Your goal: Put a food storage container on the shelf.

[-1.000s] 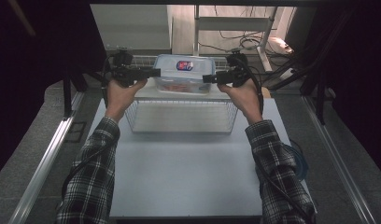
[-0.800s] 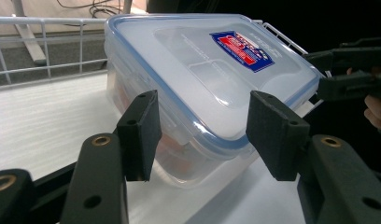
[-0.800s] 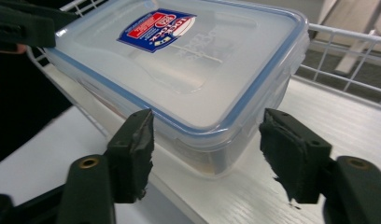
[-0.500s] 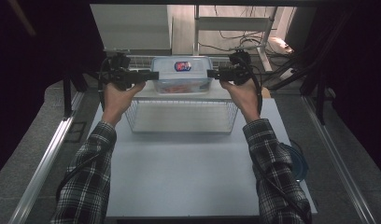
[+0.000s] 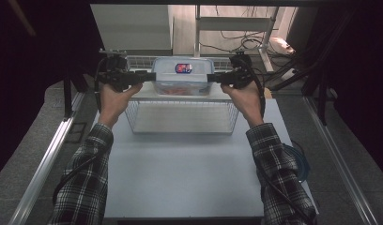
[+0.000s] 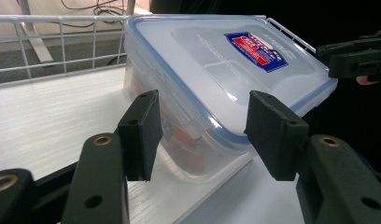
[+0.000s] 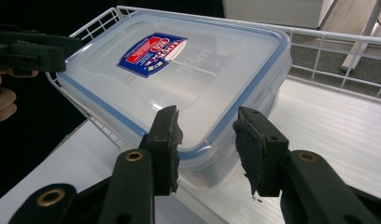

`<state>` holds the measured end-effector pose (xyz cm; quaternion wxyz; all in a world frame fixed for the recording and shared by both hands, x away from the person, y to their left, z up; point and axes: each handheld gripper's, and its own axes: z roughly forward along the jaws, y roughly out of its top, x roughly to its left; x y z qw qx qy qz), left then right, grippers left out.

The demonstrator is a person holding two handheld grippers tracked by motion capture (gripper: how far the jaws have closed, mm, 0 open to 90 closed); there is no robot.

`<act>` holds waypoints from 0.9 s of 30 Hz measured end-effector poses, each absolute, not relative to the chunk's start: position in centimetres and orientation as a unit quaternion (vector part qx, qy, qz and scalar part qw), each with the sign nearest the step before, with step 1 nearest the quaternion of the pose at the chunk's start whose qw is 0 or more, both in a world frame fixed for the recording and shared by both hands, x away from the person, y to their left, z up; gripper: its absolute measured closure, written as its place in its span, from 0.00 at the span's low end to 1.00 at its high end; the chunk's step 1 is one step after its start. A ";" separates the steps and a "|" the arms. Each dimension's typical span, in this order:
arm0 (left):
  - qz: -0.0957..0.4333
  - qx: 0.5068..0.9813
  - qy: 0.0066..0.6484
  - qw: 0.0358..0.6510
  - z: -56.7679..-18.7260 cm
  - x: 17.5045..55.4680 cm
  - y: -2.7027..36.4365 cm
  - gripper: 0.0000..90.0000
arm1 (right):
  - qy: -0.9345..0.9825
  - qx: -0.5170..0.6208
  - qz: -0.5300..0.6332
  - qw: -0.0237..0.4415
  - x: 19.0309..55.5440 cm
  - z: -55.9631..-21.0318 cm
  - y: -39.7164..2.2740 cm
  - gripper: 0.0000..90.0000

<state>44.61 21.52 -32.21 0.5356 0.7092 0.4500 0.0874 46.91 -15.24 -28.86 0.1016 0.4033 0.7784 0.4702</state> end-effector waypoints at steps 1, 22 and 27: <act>0.090 0.708 0.450 0.536 -32.2 44.6 21.5 0.50 | 0.779 0.402 0.470 0.103 46.8 -28.9 -15.2 0.65; 0.142 0.762 0.361 0.518 -34.0 38.5 19.3 0.19 | 0.796 0.345 0.469 0.166 42.2 -30.5 -16.1 0.19; 0.142 0.772 0.352 0.511 -36.3 36.6 18.9 0.15 | 0.804 0.325 0.468 0.167 40.7 -31.7 -16.0 0.10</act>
